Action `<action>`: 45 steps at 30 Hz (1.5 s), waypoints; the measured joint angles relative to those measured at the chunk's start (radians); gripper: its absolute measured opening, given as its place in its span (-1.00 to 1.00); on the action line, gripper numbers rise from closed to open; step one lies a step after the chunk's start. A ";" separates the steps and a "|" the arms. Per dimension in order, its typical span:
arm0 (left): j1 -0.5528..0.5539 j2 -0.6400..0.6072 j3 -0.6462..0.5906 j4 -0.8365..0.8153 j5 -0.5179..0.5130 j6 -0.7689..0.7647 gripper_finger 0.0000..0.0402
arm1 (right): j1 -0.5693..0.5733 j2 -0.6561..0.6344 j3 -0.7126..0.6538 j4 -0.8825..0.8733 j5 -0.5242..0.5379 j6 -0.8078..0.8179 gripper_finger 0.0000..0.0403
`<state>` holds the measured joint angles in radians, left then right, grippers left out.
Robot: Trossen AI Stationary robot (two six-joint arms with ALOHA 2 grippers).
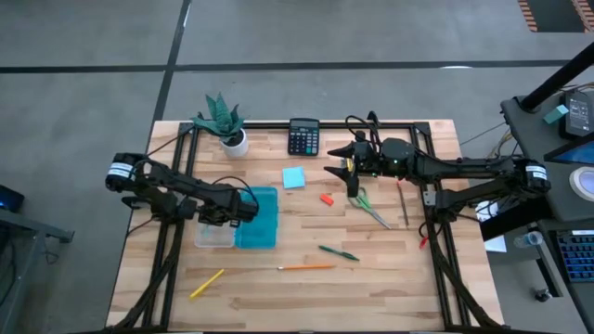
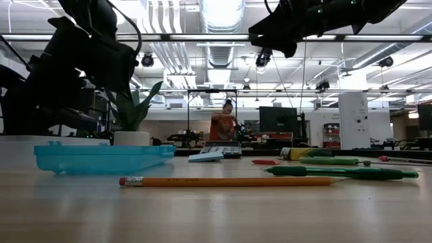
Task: Pack school essentials
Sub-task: Put the light blue pen into the blue supply box, then put the orange eraser into the blue supply box
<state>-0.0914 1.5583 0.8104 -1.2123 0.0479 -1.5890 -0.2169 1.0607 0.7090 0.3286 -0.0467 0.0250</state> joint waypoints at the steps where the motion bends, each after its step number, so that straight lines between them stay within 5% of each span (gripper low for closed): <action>1: 0.000 0.001 0.000 0.000 0.000 0.000 -0.85 | 0.000 0.000 0.000 0.002 0.000 0.000 0.15; 12: 0.000 0.004 0.010 0.007 -0.044 0.006 -0.82 | 0.000 0.000 0.000 0.004 -0.003 0.017 0.15; 22: 0.000 0.004 0.010 0.002 -0.064 0.024 -0.36 | 0.000 0.000 0.000 -0.003 -0.002 0.017 0.15; 30: 0.000 -0.016 0.071 -0.008 -0.069 0.111 -0.27 | 0.000 0.000 0.000 -0.003 -0.002 0.020 0.15; 39: -0.041 -0.117 0.192 0.036 -0.351 0.368 -0.27 | 0.000 0.000 0.000 -0.023 0.004 0.068 0.15; 45: -0.089 -0.244 0.177 0.456 -0.542 0.906 -0.27 | 0.000 0.000 0.000 -0.075 0.005 0.129 0.15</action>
<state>-0.1800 1.3139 0.9877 -0.7566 -0.4944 -0.6831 -0.2169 1.0607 0.7094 0.2533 -0.0418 0.1535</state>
